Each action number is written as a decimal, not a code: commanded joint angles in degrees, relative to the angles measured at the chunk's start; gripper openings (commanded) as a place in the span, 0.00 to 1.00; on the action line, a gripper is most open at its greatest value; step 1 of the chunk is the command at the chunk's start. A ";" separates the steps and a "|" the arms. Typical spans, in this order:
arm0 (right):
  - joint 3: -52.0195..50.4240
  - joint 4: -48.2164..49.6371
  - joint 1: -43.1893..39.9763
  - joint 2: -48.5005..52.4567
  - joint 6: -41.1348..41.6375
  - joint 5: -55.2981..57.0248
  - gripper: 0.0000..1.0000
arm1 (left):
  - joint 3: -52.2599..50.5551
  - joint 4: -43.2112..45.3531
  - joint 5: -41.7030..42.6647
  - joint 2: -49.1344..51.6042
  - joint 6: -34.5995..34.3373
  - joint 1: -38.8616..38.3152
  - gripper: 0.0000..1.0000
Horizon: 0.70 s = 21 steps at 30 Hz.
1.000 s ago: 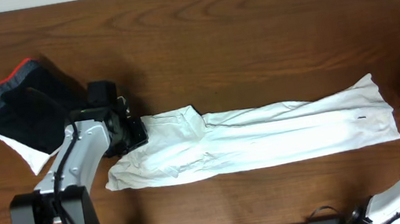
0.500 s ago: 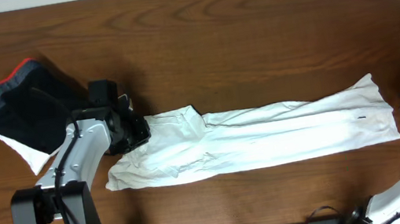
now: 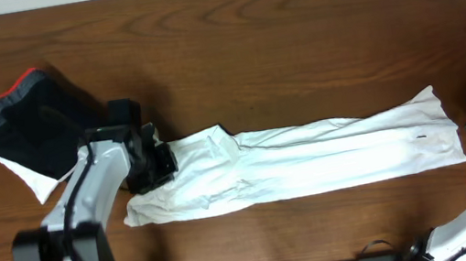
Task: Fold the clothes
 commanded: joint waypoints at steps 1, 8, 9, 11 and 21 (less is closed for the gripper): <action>0.57 0.22 0.42 -1.40 0.46 -0.44 0.01 | 1.01 -3.52 -3.56 -6.40 -0.55 -0.07 0.06; 0.57 -0.09 0.42 -1.40 0.44 -0.44 0.01 | 0.13 -3.80 -6.75 -8.44 -0.55 -0.07 0.06; 0.57 -0.17 0.42 -1.40 0.44 -0.44 0.01 | -0.26 -3.17 -6.75 -8.17 -0.55 -0.07 0.06; 0.57 -0.24 0.42 -1.40 0.44 -0.44 0.01 | -1.25 -1.66 -6.78 -7.41 -0.52 -0.07 0.06; 0.57 -0.28 0.42 -1.40 0.44 -0.44 0.01 | -5.09 -1.53 -6.75 -1.31 -0.52 -0.07 0.06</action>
